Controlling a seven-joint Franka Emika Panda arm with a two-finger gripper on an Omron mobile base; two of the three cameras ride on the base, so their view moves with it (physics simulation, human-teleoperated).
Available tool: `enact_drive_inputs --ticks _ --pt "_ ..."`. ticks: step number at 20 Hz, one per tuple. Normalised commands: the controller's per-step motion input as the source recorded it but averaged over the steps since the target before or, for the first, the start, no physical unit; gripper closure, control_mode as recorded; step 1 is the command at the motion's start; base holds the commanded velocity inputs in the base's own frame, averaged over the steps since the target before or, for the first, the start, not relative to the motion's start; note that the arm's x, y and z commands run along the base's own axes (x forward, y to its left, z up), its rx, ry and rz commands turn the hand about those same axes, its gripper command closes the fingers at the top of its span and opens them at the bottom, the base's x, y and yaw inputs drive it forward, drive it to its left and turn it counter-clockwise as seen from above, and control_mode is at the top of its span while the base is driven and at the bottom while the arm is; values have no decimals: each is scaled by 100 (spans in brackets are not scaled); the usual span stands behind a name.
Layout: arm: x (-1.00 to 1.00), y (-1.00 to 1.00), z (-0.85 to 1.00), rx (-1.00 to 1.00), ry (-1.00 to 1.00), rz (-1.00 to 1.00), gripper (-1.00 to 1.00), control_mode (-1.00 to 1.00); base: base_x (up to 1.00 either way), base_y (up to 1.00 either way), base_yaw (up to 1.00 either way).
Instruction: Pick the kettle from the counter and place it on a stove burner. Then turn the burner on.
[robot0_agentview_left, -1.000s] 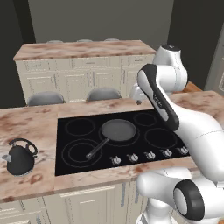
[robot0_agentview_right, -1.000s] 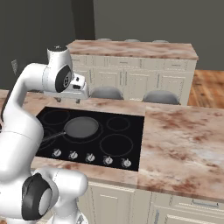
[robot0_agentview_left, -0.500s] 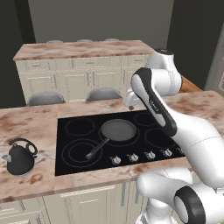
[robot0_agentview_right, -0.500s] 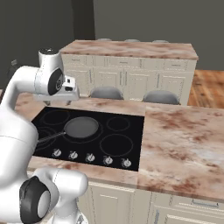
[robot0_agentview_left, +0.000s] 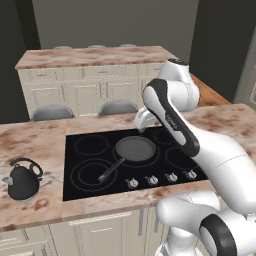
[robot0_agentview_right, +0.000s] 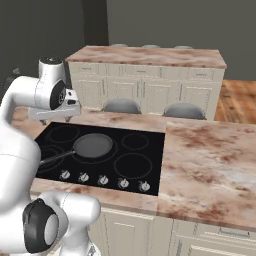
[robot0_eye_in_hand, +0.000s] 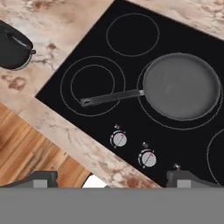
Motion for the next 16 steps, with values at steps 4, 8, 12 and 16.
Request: enact_drive_inputs --ticks 4,8,12,16 --pt "-5 43 -2 0 4 25 -100 -100 0 0 0" --pt "-1 49 -5 0 3 24 -100 -100 0 0 0" --pt "0 55 -8 0 2 22 -100 -100 0 0 0" --pt "0 57 -11 0 2 20 -100 -100 0 0 0"
